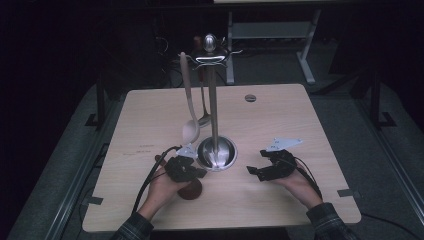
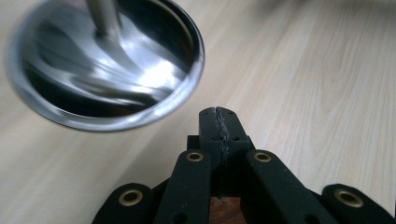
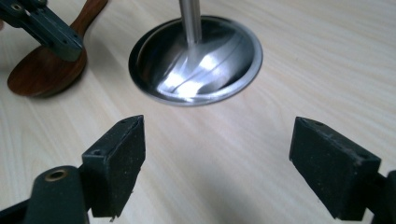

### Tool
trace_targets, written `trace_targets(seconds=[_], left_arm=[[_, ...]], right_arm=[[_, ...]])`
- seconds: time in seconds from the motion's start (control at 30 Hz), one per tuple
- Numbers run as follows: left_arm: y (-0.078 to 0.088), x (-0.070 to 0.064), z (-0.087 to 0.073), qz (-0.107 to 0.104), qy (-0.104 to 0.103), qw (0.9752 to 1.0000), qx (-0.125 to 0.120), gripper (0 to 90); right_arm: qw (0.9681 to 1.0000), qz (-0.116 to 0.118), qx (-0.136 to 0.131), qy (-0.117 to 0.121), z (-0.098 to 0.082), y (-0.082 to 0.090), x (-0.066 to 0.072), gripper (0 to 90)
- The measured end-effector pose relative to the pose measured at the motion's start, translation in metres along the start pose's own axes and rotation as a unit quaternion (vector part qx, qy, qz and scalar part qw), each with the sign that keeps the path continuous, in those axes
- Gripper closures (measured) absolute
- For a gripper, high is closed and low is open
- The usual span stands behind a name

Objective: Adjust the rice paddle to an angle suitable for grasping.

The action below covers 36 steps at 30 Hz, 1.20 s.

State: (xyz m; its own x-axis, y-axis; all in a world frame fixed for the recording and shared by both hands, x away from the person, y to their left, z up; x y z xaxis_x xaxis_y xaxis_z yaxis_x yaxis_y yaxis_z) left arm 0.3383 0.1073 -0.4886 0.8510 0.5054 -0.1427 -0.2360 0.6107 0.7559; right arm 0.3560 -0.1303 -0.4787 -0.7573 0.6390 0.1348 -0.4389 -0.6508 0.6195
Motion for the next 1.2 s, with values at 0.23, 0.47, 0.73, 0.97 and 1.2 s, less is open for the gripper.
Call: trace_targets(seconds=[0.23,0.47,0.73,0.97,1.2], left_arm=[[-0.003,-0.002,-0.015,-0.010,0.006,0.9996,0.026,89.9],[0.013,-0.004,-0.032,-0.002,0.018,0.9993,0.031,89.9],[0.038,-0.005,-0.061,0.014,0.039,0.9986,0.034,89.9],[0.060,0.003,-0.083,0.039,0.053,0.9970,0.040,89.9],[0.077,0.015,-0.096,0.056,0.073,0.9954,0.024,89.9]], right_arm=[[1.0000,-0.003,0.002,-0.001,-0.006,0.003,-0.001,17.9],[1.0000,-0.004,0.002,-0.004,-0.007,0.004,-0.003,18.0],[0.9999,-0.005,0.005,-0.007,-0.008,0.003,-0.002,18.1],[0.9999,-0.007,0.005,-0.009,-0.012,0.007,-0.002,18.1],[0.9997,-0.014,0.003,-0.020,-0.019,0.016,-0.007,18.1]])
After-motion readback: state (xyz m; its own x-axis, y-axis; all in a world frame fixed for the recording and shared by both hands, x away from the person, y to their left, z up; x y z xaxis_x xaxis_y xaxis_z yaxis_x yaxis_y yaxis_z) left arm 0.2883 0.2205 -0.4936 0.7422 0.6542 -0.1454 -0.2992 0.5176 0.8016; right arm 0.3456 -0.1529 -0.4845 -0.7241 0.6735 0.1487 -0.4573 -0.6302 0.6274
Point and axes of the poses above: each handheld gripper's, and its own axes: y roughly backward along the jaws, z roughly out of its top, x roughly to its left, the point moved 7 cm from there along -y, roughly forward along the jaws, and after that the axes turned 2 degrees about z, right-handed, at the moved point
